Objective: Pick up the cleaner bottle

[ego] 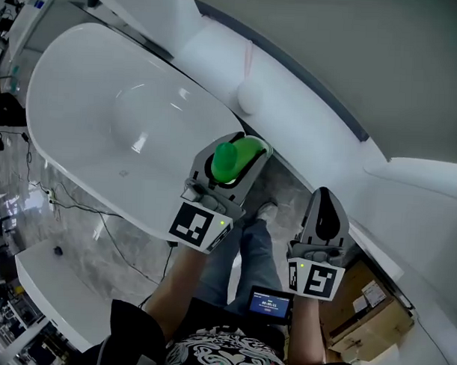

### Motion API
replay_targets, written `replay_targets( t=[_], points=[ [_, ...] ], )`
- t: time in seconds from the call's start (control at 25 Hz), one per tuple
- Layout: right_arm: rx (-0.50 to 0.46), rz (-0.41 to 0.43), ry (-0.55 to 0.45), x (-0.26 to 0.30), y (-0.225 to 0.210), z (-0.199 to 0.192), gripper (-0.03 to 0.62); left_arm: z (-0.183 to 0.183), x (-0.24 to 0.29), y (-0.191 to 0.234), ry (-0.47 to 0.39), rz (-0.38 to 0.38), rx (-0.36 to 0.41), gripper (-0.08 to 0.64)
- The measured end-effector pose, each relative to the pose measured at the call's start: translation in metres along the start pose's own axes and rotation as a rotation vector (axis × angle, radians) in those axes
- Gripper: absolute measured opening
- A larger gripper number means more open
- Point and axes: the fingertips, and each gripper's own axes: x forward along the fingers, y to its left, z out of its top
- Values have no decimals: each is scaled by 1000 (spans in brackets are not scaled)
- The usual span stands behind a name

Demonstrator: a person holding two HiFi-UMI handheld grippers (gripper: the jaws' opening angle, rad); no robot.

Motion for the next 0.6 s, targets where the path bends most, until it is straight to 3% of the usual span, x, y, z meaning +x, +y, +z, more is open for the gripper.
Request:
replay_targets(
  t=[0.44, 0.6],
  points=[
    [-12, 16, -52, -35, 4, 82, 28, 98, -43, -30, -33, -18, 12, 190],
    [-14, 7, -75, -44, 0, 110, 28, 126, -52, -36, -34, -21, -27, 190]
  ],
)
